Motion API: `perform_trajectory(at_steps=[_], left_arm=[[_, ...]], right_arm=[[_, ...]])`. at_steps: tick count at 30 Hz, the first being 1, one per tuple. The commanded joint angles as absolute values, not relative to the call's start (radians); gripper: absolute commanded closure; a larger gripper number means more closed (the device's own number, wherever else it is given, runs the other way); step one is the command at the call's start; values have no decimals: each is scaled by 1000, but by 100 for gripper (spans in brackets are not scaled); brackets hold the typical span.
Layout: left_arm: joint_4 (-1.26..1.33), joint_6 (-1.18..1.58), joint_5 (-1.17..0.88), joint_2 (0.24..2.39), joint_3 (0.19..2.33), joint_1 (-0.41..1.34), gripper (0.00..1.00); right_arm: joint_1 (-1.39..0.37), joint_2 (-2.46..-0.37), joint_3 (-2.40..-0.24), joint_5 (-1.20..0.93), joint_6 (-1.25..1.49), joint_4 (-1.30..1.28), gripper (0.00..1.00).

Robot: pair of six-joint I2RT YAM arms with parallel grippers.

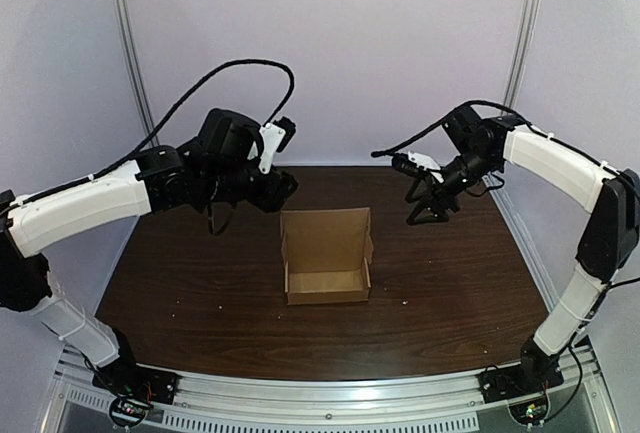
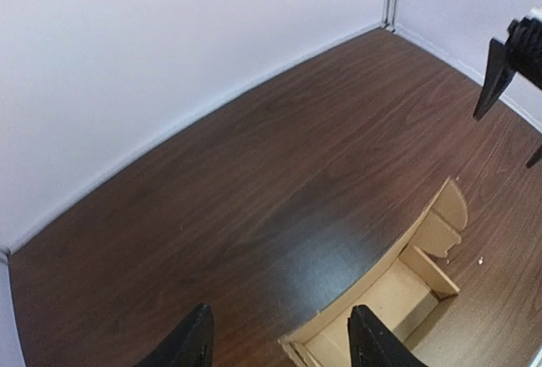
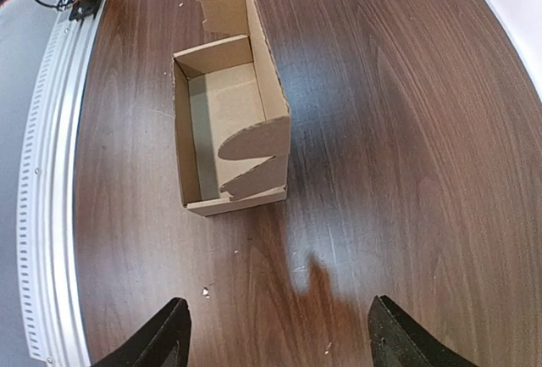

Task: Fold the paper box

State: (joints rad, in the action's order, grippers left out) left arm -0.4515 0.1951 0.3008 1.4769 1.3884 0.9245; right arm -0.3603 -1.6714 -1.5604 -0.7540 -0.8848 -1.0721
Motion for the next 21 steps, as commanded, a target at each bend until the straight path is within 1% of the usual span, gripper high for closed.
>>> perform_trajectory(at_steps=[1,5,8,12,16,21], left_arm=[[-555,392,324,1466,1282,942,45],[-515,388,300,1430,1168,967,46],[-462,405,292,1412,1106,967,49],[-442,433,320,1433,1087,967,51],[-418,437,279,1469,1091,967,59],[-384,449,246,1480,1072,968,66]], right_arm=[[-425,-1724,-1562,-643,-961,-986,27],[-468,-1743,-1535,-625,-1107,-988,25],[-506,-1763,-1516,-570,-1154,-961,25],[-555,-1817,-1554,-521,-1149,-953,26],[-566,-1866,-1600,-512,-1114,-924,27],[-568,-1895,-1635,-519,-1102,-921,28]])
